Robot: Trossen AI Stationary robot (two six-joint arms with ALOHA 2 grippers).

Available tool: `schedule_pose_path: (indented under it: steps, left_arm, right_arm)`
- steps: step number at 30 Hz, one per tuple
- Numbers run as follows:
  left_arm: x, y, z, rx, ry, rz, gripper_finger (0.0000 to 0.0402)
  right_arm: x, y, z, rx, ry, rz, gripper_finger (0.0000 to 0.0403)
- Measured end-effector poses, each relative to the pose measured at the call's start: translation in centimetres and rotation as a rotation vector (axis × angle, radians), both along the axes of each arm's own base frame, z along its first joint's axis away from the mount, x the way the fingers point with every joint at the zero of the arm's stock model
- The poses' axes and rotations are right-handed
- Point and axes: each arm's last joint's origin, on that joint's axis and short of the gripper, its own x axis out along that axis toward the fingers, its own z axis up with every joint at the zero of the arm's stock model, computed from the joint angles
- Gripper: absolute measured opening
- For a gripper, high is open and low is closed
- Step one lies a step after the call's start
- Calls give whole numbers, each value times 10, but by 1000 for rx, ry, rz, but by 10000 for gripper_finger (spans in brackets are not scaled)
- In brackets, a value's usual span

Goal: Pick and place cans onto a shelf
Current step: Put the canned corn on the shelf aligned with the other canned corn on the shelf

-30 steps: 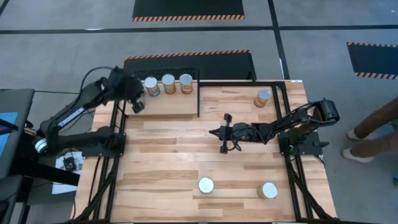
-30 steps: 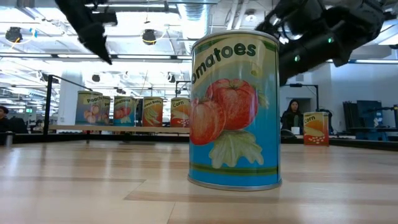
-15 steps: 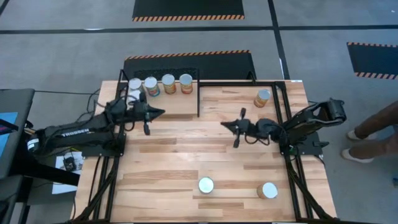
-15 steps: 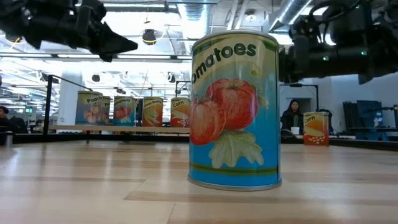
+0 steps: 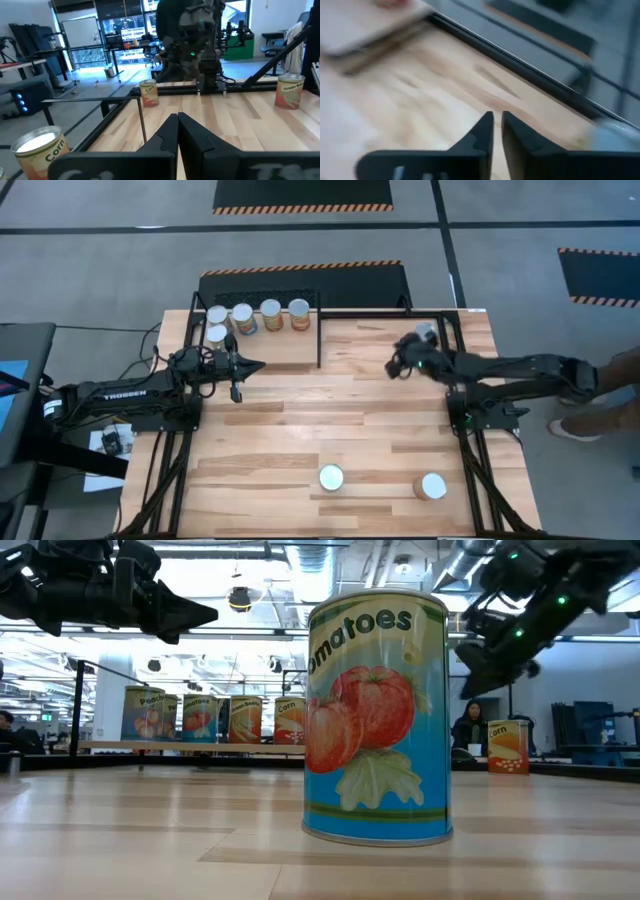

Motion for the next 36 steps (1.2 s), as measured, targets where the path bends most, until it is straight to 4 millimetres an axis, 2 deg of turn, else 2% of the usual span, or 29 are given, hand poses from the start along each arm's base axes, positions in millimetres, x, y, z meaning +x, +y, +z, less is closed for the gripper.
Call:
schedule_pose_path:
  steps: [3, 7, 13, 18, 24, 33, 36]
  left_arm:
    - [0, 0, 0, -2, 2, 0, 0]
    - [0, 0, -1, -12, 9, 0, 0]
    - [0, 0, -3, -23, 29, -1, 0]
    - [0, 0, -4, -29, 34, 0, 0]
    - [0, 0, -4, -30, 38, 0, 0]
    - [0, 0, -5, -25, 48, 0, 0]
    - [0, 0, -6, -27, 52, 1, 0]
  right_arm:
    - [-10, -14, 11, 31, 73, -90, 96]
    - [-17, -30, 14, 54, 134, -177, 141]
    - [-25, -52, 2, 103, 202, -290, 194]
    - [-27, -65, -9, 169, 228, -320, 201]
    - [-28, -74, -18, 189, 269, -360, 162]
    - [-23, -75, -21, 162, 351, -294, 23]
    - [-21, -70, -14, 160, 351, -244, 10]
